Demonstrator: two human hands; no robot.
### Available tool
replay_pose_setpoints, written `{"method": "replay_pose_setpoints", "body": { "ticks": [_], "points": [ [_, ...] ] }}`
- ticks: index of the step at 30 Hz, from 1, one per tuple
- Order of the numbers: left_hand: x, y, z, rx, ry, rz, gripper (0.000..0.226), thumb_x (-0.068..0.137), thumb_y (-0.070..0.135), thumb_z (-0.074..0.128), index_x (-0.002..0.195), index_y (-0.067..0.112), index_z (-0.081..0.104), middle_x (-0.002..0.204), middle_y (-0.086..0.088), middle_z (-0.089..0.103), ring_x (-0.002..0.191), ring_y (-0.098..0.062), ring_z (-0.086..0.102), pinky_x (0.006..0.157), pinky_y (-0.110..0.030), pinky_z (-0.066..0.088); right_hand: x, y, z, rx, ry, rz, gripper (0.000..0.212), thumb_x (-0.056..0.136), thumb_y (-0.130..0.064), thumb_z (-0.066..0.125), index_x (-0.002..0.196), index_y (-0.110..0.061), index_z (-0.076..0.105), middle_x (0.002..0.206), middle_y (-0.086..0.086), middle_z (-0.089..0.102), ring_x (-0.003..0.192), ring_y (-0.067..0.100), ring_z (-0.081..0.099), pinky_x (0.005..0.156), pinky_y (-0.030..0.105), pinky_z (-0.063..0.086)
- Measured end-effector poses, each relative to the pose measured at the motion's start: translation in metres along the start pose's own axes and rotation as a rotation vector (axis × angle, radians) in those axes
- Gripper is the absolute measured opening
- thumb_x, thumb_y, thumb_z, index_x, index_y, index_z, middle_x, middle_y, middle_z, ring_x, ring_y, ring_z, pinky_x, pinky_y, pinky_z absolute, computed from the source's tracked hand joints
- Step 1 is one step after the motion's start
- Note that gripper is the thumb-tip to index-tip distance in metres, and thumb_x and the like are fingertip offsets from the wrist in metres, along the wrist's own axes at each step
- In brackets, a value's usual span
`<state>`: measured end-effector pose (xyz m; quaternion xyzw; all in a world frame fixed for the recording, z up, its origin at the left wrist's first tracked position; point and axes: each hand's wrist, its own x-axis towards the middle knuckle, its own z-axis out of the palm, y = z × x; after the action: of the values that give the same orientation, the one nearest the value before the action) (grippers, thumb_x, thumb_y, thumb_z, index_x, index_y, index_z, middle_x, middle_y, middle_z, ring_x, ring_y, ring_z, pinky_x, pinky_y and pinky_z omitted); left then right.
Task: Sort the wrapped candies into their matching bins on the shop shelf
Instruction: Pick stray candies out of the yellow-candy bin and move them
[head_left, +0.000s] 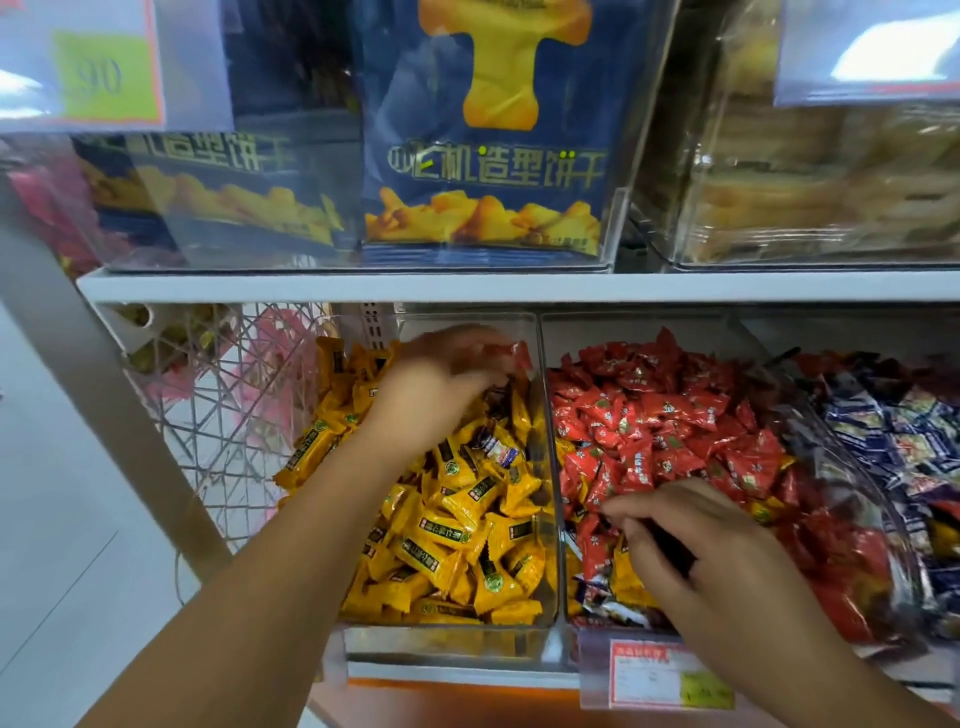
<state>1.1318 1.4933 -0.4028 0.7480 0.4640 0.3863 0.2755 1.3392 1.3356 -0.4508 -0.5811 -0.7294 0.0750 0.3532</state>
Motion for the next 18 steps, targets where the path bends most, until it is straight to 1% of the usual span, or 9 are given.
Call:
{"method": "replay_pose_setpoints", "body": {
  "ticks": [1,3,4,6,9,11,13,15,18],
  "points": [
    [-0.001,0.011,0.001,-0.091,-0.01,0.005,0.026,0.085,0.025,0.071,0.105,0.04,0.065,0.094,0.016,0.07,0.08,-0.013,0.069,0.071,-0.034,0.055,0.0,0.0,0.0,-0.003,-0.004,-0.004,0.03,0.083,-0.013,0.07,0.105,-0.035,0.07,0.089,-0.035,0.052,0.089,-0.01,0.054,0.066,0.007,0.039],
    [-0.003,0.031,0.008,-0.2,-0.129,0.036,0.046,0.086,0.018,0.07,0.129,0.031,0.057,0.108,0.013,0.067,0.079,0.001,0.067,0.071,-0.02,0.053,0.0,0.0,0.002,-0.008,-0.005,-0.018,0.03,0.084,-0.013,0.069,0.106,-0.033,0.07,0.088,-0.034,0.053,0.092,-0.008,0.054,0.069,0.009,0.043],
    [-0.004,0.036,0.012,-0.175,-0.196,0.055,0.058,0.088,0.018,0.069,0.14,0.027,0.045,0.118,0.013,0.062,0.088,0.007,0.064,0.078,-0.013,0.05,0.0,0.001,0.002,-0.007,-0.004,-0.021,0.029,0.084,-0.014,0.068,0.106,-0.032,0.07,0.089,-0.033,0.054,0.092,-0.008,0.055,0.073,0.009,0.045],
    [-0.004,0.035,0.014,-0.017,-0.227,0.068,0.062,0.091,0.023,0.065,0.145,0.028,0.035,0.128,0.015,0.056,0.105,0.003,0.059,0.091,-0.013,0.045,-0.001,0.002,0.001,0.002,-0.009,-0.022,0.028,0.084,-0.013,0.068,0.107,-0.031,0.07,0.092,-0.031,0.055,0.094,-0.008,0.055,0.082,0.007,0.042],
    [-0.008,0.012,0.007,0.377,-0.247,0.006,0.04,0.094,0.026,0.061,0.133,0.025,0.053,0.117,0.009,0.061,0.107,-0.01,0.058,0.081,-0.015,0.043,-0.002,0.0,-0.001,0.015,-0.011,-0.016,0.03,0.084,-0.012,0.069,0.107,-0.031,0.071,0.091,-0.031,0.055,0.094,-0.008,0.055,0.074,0.009,0.045],
    [-0.014,-0.008,0.011,0.669,-0.356,-0.04,0.043,0.091,0.038,0.064,0.132,0.03,0.055,0.125,0.006,0.061,0.117,-0.017,0.054,0.088,-0.024,0.043,-0.002,0.001,0.0,0.012,-0.005,-0.015,0.03,0.083,-0.011,0.069,0.106,-0.031,0.071,0.09,-0.03,0.055,0.094,-0.008,0.054,0.071,0.01,0.043],
    [-0.015,-0.023,0.017,0.825,-0.363,-0.008,0.043,0.086,0.049,0.065,0.126,0.036,0.06,0.129,0.006,0.06,0.12,-0.018,0.051,0.091,-0.03,0.045,-0.001,0.001,0.001,0.009,-0.005,-0.015,0.03,0.084,-0.012,0.069,0.105,-0.032,0.071,0.09,-0.031,0.055,0.094,-0.009,0.054,0.072,0.011,0.041],
    [-0.01,-0.028,0.018,0.74,-0.299,-0.019,0.03,0.085,0.046,0.068,0.114,0.036,0.066,0.123,0.006,0.064,0.11,-0.016,0.056,0.081,-0.027,0.047,0.0,0.001,0.001,0.011,-0.012,-0.011,0.028,0.084,-0.015,0.067,0.105,-0.034,0.07,0.09,-0.032,0.054,0.094,-0.008,0.054,0.069,0.008,0.042],
    [0.002,-0.035,0.009,0.447,-0.158,-0.096,0.014,0.09,0.032,0.065,0.104,0.029,0.065,0.1,0.003,0.069,0.083,-0.011,0.062,0.058,-0.02,0.037,-0.001,0.002,0.001,0.013,-0.014,-0.02,0.027,0.085,-0.017,0.067,0.105,-0.035,0.069,0.089,-0.031,0.053,0.091,-0.009,0.054,0.076,0.004,0.04]
  ]
}}
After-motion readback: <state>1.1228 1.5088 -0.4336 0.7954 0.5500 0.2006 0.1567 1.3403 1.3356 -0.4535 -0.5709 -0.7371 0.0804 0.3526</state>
